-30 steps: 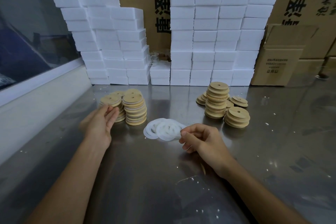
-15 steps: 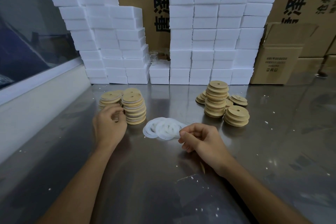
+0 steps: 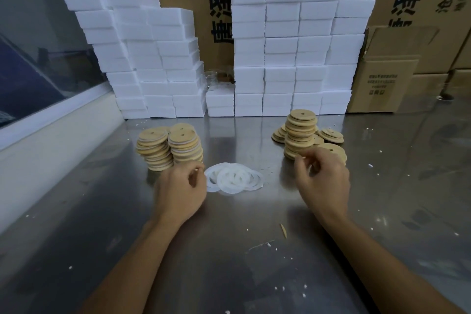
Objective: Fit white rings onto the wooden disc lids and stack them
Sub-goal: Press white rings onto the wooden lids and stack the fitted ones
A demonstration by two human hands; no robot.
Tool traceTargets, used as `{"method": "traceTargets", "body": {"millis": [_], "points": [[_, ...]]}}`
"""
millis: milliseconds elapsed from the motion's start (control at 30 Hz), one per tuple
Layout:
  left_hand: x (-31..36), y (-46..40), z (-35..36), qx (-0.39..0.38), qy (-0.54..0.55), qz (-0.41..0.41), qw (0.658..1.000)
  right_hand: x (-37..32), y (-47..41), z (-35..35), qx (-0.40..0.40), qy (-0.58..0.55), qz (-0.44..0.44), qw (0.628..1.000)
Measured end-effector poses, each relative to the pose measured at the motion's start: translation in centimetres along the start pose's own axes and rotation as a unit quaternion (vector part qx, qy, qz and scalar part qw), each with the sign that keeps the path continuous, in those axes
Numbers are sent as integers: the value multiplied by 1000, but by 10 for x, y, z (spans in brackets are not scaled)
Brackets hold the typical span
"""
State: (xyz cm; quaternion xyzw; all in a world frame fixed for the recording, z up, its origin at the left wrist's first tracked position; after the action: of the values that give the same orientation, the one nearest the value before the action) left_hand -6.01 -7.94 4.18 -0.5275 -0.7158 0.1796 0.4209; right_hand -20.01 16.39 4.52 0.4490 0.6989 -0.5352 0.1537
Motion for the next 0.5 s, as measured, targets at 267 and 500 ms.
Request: {"method": "traceTargets", "body": {"millis": [267,500], "points": [[34,11,38,-164,12,102,981,49,-18,12,-137,186,81,970],[35,9,36,-167,11,94,981,45,-23,3,-63,219,88,970]]}}
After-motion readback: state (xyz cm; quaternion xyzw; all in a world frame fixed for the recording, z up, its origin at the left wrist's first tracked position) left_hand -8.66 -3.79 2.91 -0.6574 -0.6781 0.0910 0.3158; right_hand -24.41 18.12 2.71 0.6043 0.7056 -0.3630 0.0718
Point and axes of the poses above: each hand's wrist, its own y-axis away from the middle knuckle, its own z-axis out of the palm, x = y × z, the point moved 6 cm from there along -y, towards the middle knuckle, and after that the axes turned 5 degrees about z, right-handed, at the moved point
